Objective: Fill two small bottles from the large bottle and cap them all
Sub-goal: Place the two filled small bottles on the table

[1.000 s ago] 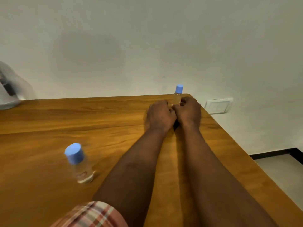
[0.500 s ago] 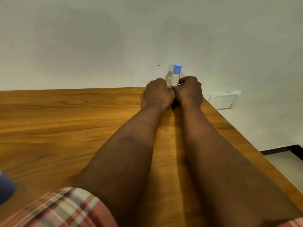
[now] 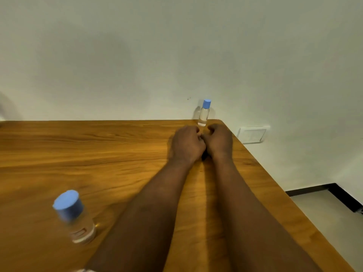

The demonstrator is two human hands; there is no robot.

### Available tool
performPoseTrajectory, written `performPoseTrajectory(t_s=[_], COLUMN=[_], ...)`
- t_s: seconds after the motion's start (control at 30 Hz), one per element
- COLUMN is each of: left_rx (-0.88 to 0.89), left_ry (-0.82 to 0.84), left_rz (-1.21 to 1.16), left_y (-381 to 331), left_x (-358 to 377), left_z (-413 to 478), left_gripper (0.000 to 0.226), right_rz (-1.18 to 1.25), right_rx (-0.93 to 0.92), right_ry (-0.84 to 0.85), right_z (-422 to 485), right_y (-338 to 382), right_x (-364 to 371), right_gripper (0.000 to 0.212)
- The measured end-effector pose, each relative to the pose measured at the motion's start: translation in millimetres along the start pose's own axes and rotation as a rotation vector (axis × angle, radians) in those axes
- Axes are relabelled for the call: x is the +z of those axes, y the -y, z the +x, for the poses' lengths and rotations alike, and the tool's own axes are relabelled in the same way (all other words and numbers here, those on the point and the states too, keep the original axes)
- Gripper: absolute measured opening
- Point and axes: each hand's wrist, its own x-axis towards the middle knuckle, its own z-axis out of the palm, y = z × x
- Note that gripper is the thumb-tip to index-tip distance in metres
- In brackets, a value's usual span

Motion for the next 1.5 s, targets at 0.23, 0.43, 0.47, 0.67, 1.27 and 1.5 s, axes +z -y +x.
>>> performPoseTrajectory(t_s=[0.23, 0.43, 0.47, 0.67, 1.27, 1.5], left_rx=[-0.006, -0.028, -0.035, -0.098, -0.254, -0.16], left_ry=[0.01, 0.048, 0.058, 0.003, -0.131, -0.031], left_rz=[-0.068, -0.12, -0.124, -0.184, 0.043, 0.185], left_y=[-14, -10, -8, 14, 54, 42], left_x=[-44, -100, -109, -170, -216, -195], left_z=[-98, -197, -211, -264, -261, -235], left_gripper=[0.023, 0.028, 0.027, 0.021, 0.04, 0.047], right_rz=[0.092, 0.35, 0.379, 0.548, 0.263, 0.278], right_rx=[0.029, 0.085, 0.088, 0.056, -0.083, 0.004], right_ry=[0.033, 0.0, 0.007, 0.202, 0.273, 0.111], right_z=[-91, -190, -203, -265, -299, -276], right_y=[9, 32, 38, 81, 115, 87], right_x=[-34, -61, -63, -51, -16, -32], right_gripper=[0.036, 0.027, 0.027, 0.032, 0.021, 0.027])
